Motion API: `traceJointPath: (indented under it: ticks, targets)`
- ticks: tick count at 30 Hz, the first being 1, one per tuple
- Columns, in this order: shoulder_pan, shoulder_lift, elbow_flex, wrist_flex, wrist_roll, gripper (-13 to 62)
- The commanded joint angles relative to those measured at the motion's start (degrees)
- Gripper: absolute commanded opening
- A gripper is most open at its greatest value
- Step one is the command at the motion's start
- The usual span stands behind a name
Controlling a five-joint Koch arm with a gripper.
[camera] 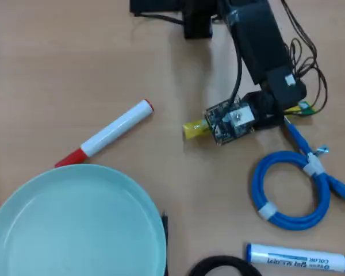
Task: Pick up the yellow coffee stick, then put it in the green bowl
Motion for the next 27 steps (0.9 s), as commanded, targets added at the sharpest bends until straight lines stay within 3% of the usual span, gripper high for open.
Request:
traceJointPath:
  ticks: [1,12,18,27]
  targets:
    - [0.5,9.7,-1.8,5.1,-0.7,-6.5]
    - [0.4,28.7,-5.4,6.9,-1.8,-6.5]
    - [1.1,29.4,-13.5,6.3,-12.8,-6.5]
    - [7.6,29.4,-21.4,1.9,-16.3,-6.5]
